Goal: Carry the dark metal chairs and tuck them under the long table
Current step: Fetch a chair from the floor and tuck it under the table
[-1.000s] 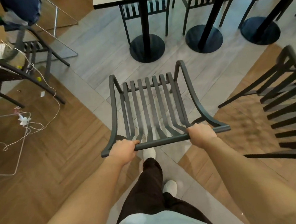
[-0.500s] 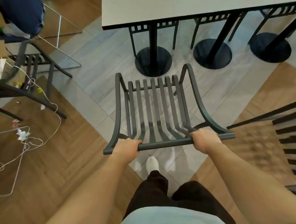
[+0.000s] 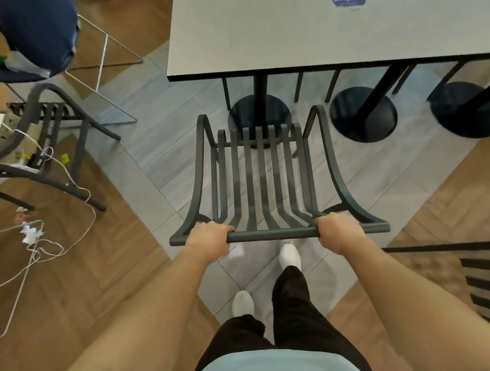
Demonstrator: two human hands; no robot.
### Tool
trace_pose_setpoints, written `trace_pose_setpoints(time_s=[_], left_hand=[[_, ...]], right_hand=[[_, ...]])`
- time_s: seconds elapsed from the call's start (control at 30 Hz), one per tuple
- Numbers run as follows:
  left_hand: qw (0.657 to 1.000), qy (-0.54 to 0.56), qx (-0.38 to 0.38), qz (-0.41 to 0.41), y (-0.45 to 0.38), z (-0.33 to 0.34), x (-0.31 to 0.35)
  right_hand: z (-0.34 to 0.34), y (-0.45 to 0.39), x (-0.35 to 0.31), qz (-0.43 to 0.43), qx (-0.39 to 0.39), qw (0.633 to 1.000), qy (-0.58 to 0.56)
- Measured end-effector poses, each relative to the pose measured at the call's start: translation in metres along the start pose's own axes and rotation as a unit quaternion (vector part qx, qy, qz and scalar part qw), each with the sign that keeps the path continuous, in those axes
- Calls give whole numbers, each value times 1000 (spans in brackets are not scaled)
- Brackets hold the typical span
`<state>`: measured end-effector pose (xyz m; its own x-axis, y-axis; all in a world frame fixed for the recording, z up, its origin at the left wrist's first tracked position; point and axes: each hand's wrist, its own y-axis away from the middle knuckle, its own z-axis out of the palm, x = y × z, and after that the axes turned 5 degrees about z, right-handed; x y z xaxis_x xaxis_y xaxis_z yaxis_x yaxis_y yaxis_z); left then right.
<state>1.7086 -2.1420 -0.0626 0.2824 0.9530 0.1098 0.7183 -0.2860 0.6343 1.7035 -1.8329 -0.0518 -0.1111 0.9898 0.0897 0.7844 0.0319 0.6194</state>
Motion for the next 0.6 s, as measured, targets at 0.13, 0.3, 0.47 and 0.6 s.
trace_pose_setpoints(time_s=[0.13, 0.3, 0.47, 0.6], left_hand=[[1000, 16, 4, -16, -35, -31, 13], [999, 23, 11, -29, -76, -53, 14], [998, 41, 10, -40, -98, -73, 10], [996, 71, 6, -45, -108, -81, 7]], right_hand=[[-30, -39, 27, -11, -2, 1000, 14], [-62, -81, 51, -24, -3, 999, 21], [-80, -109, 59, -32, 0, 999, 19], [-87, -122, 61, -35, -1, 999, 15]])
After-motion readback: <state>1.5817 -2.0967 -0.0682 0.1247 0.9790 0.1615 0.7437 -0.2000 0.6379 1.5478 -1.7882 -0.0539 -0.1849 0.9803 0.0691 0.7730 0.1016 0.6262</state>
